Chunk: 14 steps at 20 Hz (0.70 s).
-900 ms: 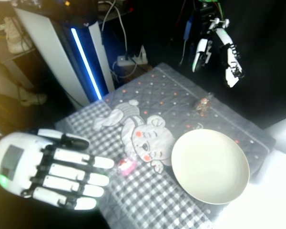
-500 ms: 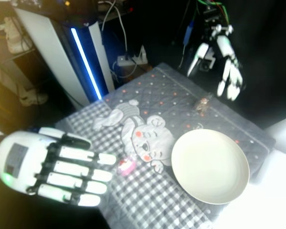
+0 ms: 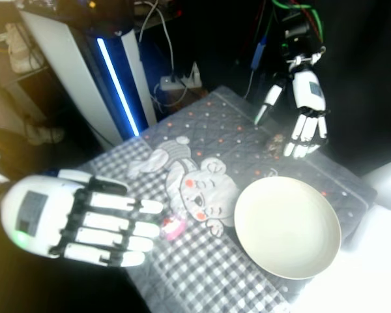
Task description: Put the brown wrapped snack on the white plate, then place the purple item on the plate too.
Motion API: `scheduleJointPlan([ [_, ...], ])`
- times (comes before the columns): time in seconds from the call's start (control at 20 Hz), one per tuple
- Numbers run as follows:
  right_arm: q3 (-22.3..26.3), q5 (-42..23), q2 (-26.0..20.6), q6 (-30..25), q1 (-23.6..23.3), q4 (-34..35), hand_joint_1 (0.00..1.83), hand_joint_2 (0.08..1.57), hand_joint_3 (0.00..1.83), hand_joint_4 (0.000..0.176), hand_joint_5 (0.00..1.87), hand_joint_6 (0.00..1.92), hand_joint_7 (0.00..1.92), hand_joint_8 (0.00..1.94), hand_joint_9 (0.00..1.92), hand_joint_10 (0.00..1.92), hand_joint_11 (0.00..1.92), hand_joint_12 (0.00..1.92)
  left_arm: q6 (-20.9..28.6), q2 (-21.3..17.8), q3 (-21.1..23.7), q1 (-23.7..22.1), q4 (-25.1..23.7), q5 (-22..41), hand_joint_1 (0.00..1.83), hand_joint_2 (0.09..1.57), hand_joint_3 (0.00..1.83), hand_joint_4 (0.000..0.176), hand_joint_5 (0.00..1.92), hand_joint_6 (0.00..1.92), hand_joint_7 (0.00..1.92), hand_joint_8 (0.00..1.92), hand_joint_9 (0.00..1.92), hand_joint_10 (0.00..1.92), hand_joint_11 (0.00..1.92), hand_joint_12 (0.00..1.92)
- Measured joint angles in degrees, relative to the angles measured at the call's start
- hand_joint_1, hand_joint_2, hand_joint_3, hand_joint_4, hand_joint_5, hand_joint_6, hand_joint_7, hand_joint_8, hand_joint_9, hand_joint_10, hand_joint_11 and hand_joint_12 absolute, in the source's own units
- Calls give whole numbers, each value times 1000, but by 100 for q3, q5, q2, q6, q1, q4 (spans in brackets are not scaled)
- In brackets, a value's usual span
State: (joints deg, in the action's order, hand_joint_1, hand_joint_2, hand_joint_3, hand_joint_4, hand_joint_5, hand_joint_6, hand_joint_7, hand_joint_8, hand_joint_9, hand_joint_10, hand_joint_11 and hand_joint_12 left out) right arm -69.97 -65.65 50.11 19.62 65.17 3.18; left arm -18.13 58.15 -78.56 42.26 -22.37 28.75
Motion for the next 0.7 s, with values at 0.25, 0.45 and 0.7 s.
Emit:
scheduleJointPlan([
  [0.25,0,7,17,0,0,0,910,1127,3,142,485,0,366,0,329,0,11,681,-151,140,-44,-170,-127,-334,1266,1105,2,0,1104,519,964,1260,713,1426,195,1767],
  [0.45,-2,2,17,0,0,0,815,1168,13,148,453,0,336,1,297,2,1,667,-162,164,-186,-802,-369,-446,1240,1095,0,0,1063,688,1010,1101,780,979,203,1476],
  [0.7,-39,15,105,0,-46,-48,891,1139,0,109,495,0,379,1,357,4,111,580,-162,1200,-957,-2131,-1117,-494,1276,1049,1,0,1266,249,1094,1001,911,899,354,1478],
])
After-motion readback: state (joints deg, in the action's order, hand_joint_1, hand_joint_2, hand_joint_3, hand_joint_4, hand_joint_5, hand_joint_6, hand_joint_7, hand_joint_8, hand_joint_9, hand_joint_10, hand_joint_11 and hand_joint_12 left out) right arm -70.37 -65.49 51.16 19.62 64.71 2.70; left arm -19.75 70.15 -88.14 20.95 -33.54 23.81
